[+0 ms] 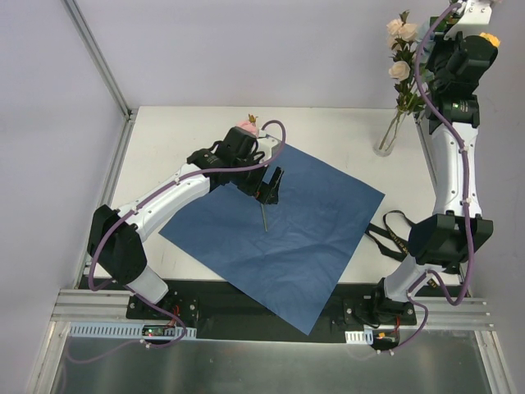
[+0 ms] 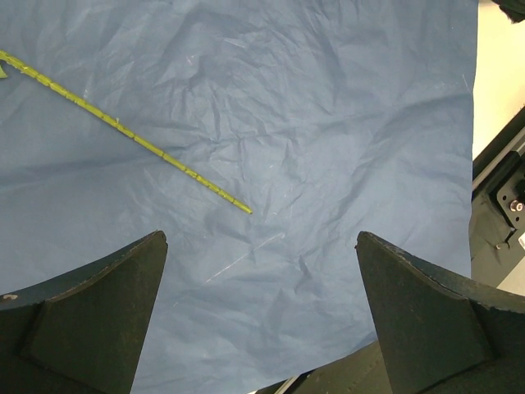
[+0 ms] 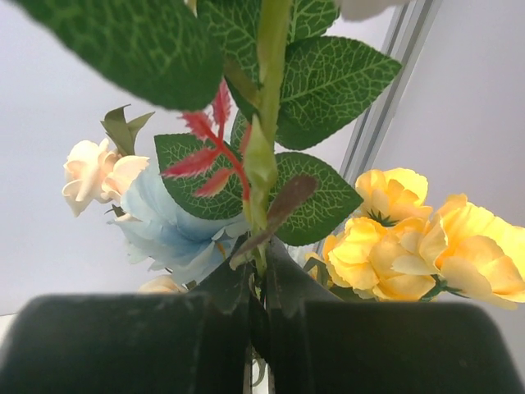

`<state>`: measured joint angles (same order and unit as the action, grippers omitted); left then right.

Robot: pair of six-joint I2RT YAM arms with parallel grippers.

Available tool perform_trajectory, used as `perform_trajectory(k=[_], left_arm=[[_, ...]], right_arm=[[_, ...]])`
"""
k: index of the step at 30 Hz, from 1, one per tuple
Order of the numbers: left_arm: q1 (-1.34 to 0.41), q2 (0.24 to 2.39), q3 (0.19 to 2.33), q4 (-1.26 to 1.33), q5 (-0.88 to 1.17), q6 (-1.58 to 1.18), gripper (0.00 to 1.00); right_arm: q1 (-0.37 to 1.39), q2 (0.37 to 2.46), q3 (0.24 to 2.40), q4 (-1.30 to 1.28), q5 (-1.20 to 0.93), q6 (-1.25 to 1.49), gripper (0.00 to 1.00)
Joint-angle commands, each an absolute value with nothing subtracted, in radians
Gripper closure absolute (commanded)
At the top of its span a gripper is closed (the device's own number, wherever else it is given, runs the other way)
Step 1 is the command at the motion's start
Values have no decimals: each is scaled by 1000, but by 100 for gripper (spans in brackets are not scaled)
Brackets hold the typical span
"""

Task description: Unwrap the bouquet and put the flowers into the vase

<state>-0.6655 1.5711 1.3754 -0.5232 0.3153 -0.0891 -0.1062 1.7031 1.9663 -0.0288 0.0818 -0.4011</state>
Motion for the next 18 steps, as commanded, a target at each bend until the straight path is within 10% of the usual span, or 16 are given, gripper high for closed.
perform_trajectory(k=[1, 18], left_arm=[[-652, 1577, 1373, -499, 341, -84, 1], [-652, 1572, 1371, -499, 357, -84, 1]], right_arm=[[-112, 1692, 1947, 98, 45, -425, 100], [-114, 1657, 1795, 132, 49, -436, 100]])
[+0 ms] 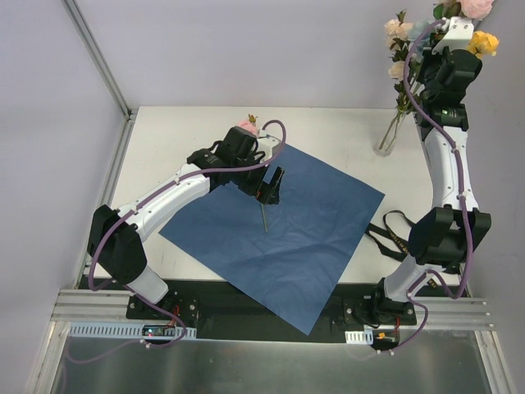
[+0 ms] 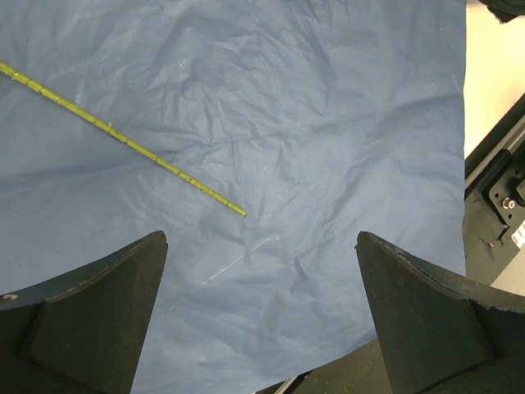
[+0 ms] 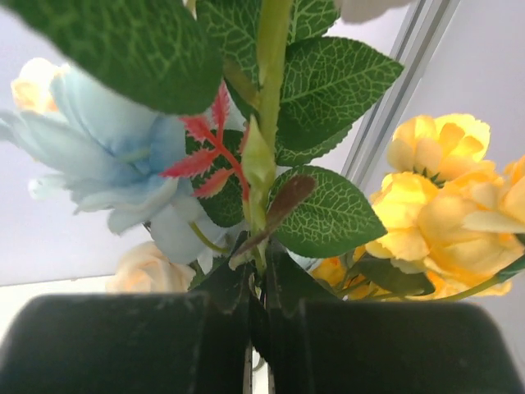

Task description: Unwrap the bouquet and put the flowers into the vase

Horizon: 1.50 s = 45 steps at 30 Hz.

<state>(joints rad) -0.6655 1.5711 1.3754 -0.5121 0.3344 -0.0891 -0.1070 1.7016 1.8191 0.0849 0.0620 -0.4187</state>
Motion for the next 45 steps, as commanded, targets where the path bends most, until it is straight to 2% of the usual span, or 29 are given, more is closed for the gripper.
perform_trajectory(k=[1, 45], left_arm=[[-652, 1572, 1371, -499, 357, -84, 1], [-652, 1560, 1367, -494, 377, -86, 1]], right_arm=[[-114, 1660, 1790, 130, 49, -437, 100], [-132, 1678, 1405, 241, 9, -471, 99]])
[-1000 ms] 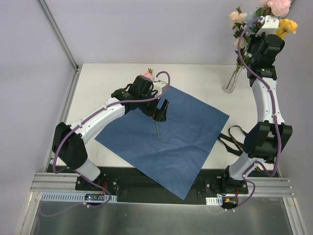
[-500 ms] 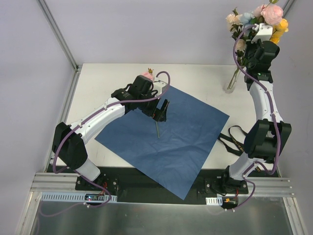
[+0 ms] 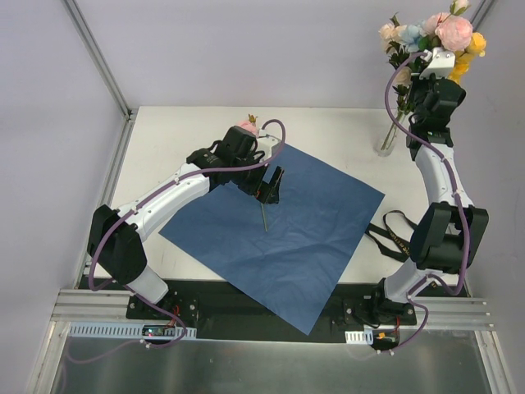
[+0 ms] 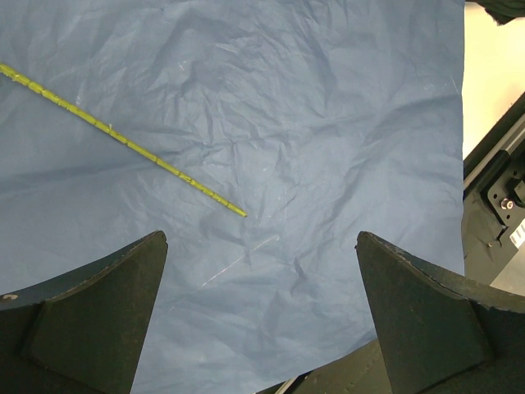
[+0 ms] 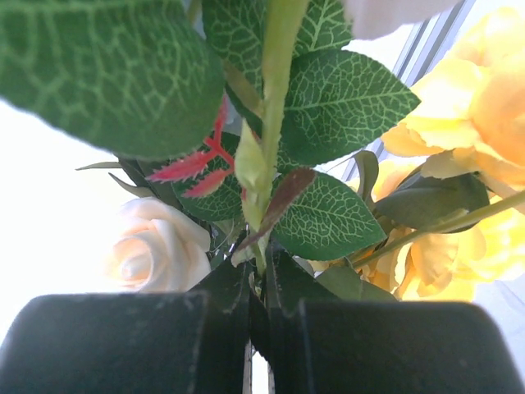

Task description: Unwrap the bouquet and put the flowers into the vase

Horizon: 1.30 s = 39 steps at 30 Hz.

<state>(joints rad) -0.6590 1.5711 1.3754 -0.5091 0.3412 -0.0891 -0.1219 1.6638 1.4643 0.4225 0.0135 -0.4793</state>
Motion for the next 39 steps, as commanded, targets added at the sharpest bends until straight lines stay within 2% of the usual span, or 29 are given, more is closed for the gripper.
perform_trajectory(k=[1, 14, 28, 39], left_arm=[[-652, 1560, 1367, -492, 379, -86, 0], [-652, 1560, 1368, -489, 405, -92, 1], [-652, 1555, 1367, -488, 408, -92, 1], [-650, 1559, 1370, -486, 416, -94, 1]], right_arm=[[-132, 1671, 1414, 242, -23, -472, 100], [-135, 1626, 1565, 209, -61, -459, 100], [-160, 1689, 1750, 137, -55, -402, 100], [-170, 1716, 1780, 110, -109, -448, 100]])
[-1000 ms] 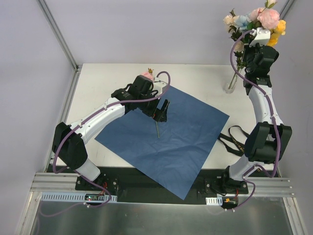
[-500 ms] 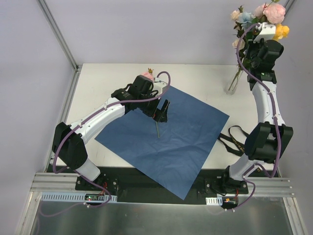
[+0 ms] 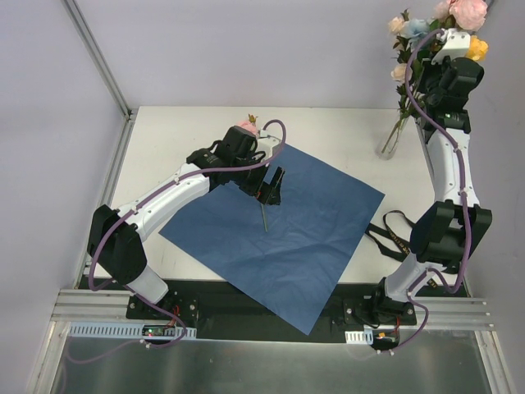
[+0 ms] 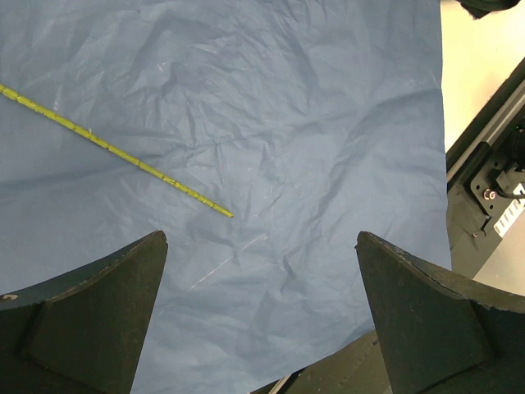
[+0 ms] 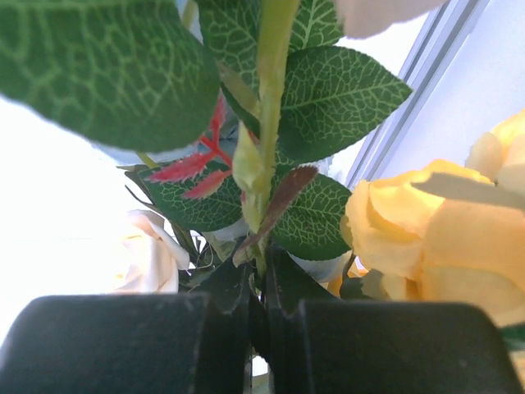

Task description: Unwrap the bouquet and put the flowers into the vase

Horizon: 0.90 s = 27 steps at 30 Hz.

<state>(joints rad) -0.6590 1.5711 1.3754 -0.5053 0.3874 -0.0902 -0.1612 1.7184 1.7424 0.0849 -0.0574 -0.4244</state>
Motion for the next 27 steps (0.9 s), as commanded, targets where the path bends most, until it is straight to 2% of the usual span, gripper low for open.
perform_trajectory(k=[1, 13, 27], left_arm=[[-652, 1560, 1370, -486, 417, -94, 1], [-652, 1552, 1364, -488, 410, -87, 1], [-652, 1542, 1362, -488, 405, -84, 1]], right_arm=[[-169, 1715, 1767, 113, -112, -459, 100], [-184, 1700, 1508, 236, -104, -434, 100], [-195, 1775, 1398, 298, -87, -417, 100]])
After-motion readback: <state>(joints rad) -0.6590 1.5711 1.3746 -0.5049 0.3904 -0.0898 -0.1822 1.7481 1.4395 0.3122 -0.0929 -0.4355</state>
